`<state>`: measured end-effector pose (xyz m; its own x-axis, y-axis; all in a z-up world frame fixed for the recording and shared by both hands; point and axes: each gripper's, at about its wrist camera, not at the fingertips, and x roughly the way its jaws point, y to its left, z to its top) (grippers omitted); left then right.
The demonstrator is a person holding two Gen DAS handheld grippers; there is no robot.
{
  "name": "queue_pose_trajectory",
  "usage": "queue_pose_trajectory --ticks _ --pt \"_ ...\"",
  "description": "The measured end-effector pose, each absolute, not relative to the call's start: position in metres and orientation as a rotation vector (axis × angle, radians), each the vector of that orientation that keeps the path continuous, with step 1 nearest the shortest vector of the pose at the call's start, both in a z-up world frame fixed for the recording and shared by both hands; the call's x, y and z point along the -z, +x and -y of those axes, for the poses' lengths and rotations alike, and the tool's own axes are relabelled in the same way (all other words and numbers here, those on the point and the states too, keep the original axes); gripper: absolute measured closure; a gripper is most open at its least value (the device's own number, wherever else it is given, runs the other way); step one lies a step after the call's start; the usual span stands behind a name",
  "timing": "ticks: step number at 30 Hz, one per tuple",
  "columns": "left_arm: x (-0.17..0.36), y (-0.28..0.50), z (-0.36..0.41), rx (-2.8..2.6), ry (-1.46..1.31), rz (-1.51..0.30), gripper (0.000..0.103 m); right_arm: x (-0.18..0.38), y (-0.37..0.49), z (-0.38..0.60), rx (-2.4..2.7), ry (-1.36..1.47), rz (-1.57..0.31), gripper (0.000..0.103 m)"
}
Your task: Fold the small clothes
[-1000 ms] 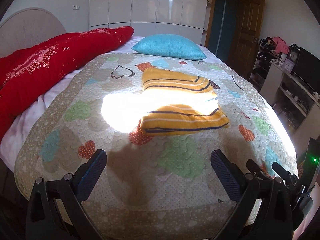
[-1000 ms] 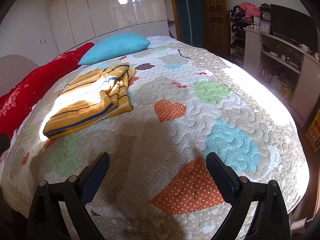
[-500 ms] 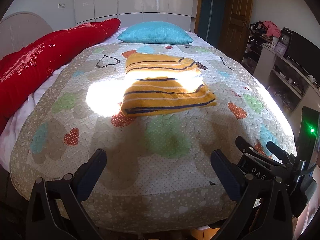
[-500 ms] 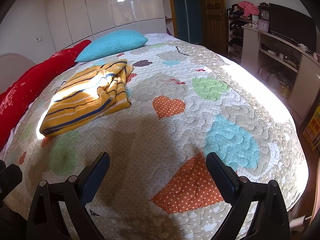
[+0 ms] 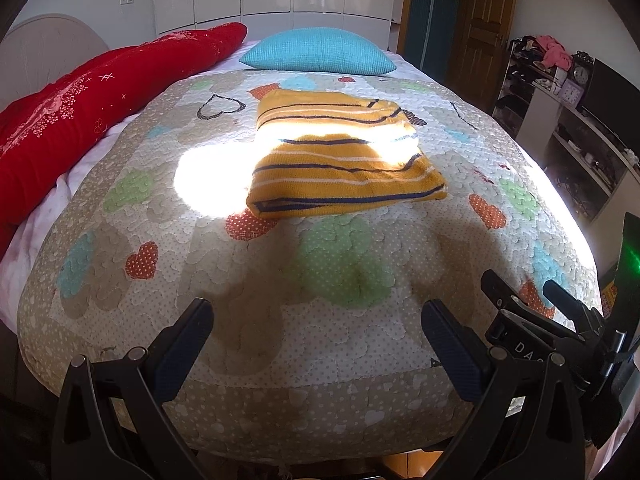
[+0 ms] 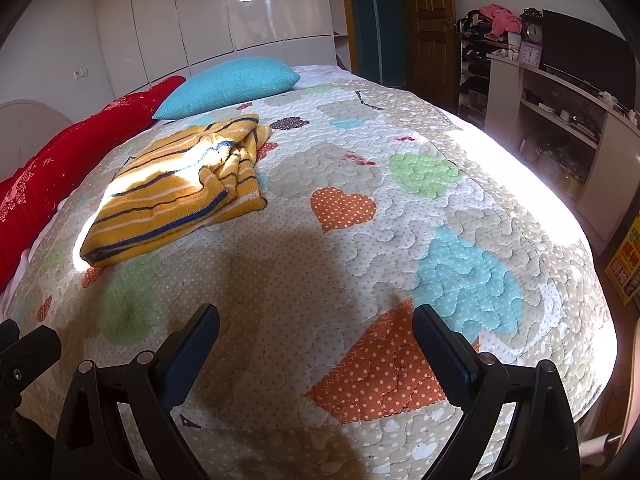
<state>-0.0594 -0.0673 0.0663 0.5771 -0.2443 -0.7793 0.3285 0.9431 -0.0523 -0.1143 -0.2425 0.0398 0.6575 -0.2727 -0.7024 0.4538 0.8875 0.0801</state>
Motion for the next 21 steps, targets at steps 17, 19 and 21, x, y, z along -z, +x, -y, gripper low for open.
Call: queue_pose_trajectory --ticks 17,19,21 --pt "-0.0608 -0.0595 0.0675 0.349 0.105 -0.917 0.000 -0.0364 -0.1117 0.2388 0.413 0.246 -0.755 0.004" --pt "-0.0602 -0.0588 0.0669 0.350 0.104 -0.921 0.000 -0.0359 -0.1116 0.2388 0.413 0.246 -0.755 0.004" --pt "-0.0600 -0.0587 0.0667 0.350 0.104 -0.922 0.000 -0.0362 -0.1116 0.2386 0.413 0.247 -0.756 0.004"
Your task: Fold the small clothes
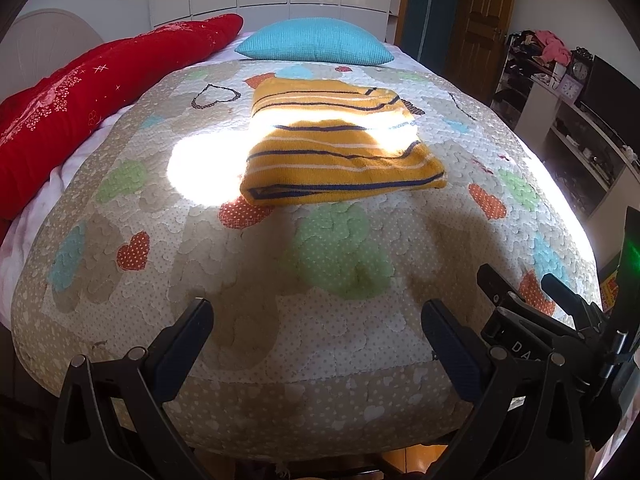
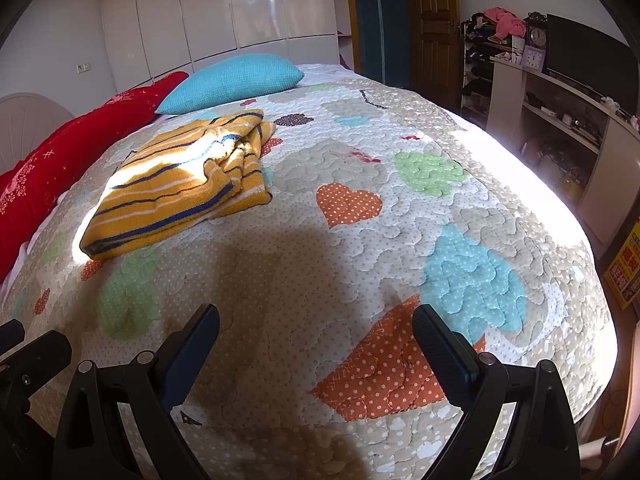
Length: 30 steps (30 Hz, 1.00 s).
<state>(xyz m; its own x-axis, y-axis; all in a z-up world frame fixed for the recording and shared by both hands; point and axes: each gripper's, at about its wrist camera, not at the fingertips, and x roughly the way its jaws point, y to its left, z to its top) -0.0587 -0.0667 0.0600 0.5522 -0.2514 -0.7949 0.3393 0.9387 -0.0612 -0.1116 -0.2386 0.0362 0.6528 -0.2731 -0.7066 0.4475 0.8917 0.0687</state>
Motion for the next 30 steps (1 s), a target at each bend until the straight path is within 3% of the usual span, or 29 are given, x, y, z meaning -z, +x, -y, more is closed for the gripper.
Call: queue_pose_trajectory --ticks 30 --pt "-0.049 -0.048 0.063 0.336 0.116 -0.949 0.000 -0.035 -0.106 0.237 0.418 0.195 -0.756 0.004"
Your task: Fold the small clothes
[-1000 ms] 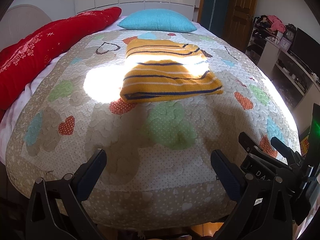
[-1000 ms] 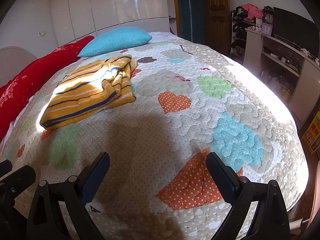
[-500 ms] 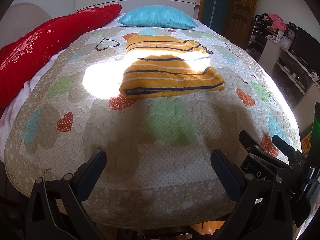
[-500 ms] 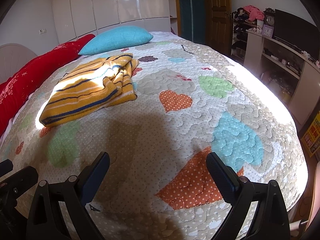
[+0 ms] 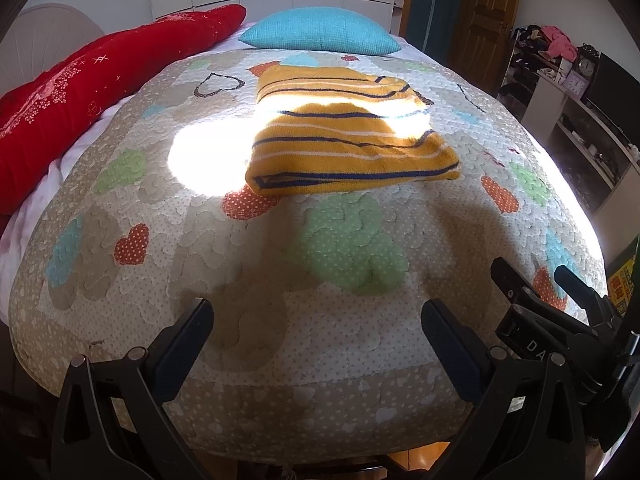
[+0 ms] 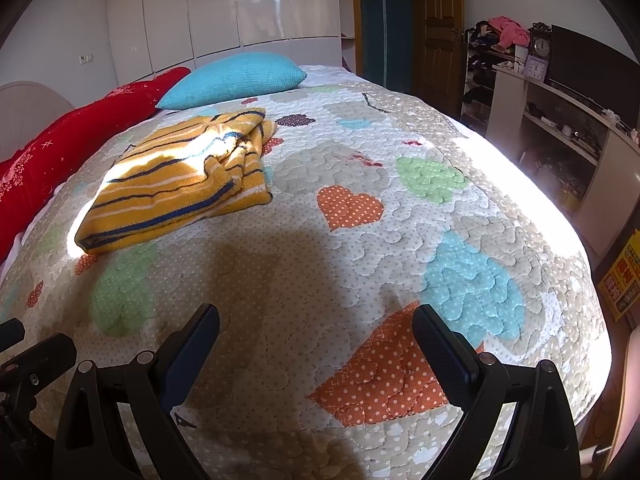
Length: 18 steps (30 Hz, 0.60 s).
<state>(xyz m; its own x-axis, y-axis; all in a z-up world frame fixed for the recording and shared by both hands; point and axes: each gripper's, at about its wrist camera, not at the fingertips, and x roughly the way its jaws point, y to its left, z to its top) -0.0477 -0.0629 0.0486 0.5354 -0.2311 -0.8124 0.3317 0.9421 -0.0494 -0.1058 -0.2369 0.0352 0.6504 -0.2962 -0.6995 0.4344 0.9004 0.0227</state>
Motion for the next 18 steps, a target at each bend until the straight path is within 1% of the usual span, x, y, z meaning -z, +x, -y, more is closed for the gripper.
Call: queue_pose_trajectory --ticks 5,18 --pt "-0.047 -0.025 0.057 0.307 0.147 -0.927 0.000 -0.041 -0.089 0.236 0.400 0.155 -0.748 0.004" --pt "-0.030 0.020 0.053 0.281 0.163 -0.971 0.000 -0.052 -0.042 0.236 0.370 0.086 -0.736 0.004"
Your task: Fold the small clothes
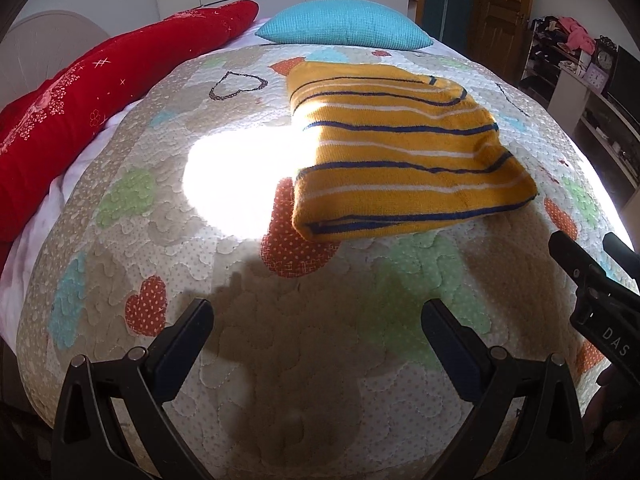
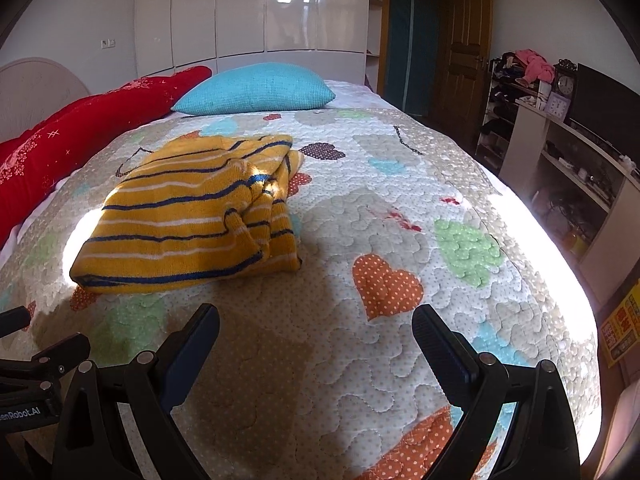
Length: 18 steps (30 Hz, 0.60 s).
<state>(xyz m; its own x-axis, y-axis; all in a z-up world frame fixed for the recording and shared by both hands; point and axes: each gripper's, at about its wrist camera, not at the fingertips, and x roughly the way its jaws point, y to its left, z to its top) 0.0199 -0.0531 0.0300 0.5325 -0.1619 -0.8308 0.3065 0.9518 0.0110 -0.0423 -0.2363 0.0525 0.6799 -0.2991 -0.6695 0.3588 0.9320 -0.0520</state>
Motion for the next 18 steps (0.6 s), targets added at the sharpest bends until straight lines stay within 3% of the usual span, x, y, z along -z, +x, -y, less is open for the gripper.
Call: queue_pose_trajectory --ticks 18 --pt "-0.018 0.050 0.064 0.300 0.147 -1.008 0.000 -0.048 -0.013 0.234 0.369 0.045 -0.756 0.004"
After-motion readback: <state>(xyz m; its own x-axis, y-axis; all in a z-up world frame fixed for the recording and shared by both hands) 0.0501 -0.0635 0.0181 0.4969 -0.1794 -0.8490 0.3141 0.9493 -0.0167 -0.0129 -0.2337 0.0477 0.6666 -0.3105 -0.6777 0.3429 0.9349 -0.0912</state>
